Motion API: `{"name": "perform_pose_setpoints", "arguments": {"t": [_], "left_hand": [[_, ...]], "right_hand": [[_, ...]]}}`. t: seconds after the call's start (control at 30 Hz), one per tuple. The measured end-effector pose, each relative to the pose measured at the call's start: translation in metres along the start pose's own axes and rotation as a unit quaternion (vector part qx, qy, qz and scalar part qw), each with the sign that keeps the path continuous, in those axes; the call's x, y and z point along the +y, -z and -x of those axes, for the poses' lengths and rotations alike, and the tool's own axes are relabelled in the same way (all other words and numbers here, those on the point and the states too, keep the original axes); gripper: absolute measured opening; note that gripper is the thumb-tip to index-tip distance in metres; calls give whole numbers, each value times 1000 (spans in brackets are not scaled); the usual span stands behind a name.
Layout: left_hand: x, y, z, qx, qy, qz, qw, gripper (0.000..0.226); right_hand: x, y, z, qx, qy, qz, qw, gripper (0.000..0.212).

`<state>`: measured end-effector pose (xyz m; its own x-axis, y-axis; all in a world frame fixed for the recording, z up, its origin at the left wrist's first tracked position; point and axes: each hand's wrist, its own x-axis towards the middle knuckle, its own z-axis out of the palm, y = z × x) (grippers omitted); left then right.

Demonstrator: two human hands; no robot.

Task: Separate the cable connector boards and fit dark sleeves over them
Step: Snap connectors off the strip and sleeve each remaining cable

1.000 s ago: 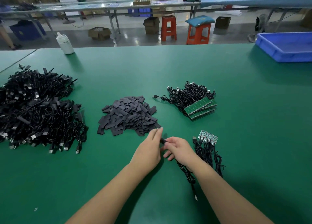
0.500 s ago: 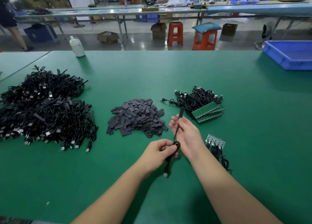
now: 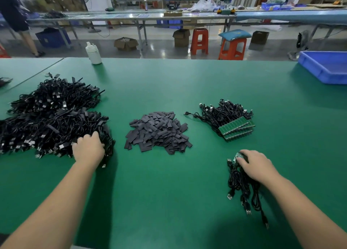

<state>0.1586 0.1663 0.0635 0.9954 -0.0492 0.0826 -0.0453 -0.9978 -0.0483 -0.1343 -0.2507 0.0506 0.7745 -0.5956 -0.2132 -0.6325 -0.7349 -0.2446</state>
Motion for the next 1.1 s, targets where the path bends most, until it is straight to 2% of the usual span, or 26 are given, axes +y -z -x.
{"name": "perform_pose_setpoints", "arguments": {"t": [0.1,0.23,0.33,0.4,0.47,0.53,0.6,0.67,0.73,0.87,1.1], "left_hand": [[-3,-12,-2,-15,-12,-53,998,25],[21,-10,7,47,-24,-36,998,47],[57,4,25,122,-121,33,984,48],[95,15,47,140,-220,131,957,39],[141,24,80,49,-299,253,919,34],[186,27,118,-101,-347,346,866,37],[225,26,151,-217,-365,387,819,48],[251,22,171,-262,-344,425,796,52],[265,23,179,-256,-322,450,793,41],[271,26,182,-199,-330,450,805,13],[270,32,184,-162,-319,430,829,22]], "right_hand": [[4,-2,2,1,-10,-67,998,45],[1,4,0,63,-36,-148,986,33],[-3,8,-2,73,-23,-186,980,25],[-8,10,0,74,-12,-217,973,22],[-14,11,2,72,2,-232,970,19],[-20,13,4,71,17,-238,969,13],[-26,16,5,76,33,-245,966,5],[-31,20,8,85,48,-254,962,7],[-33,22,10,91,56,-249,962,6],[-36,23,14,113,74,-230,964,5],[-36,16,18,121,95,-199,968,10]]}}
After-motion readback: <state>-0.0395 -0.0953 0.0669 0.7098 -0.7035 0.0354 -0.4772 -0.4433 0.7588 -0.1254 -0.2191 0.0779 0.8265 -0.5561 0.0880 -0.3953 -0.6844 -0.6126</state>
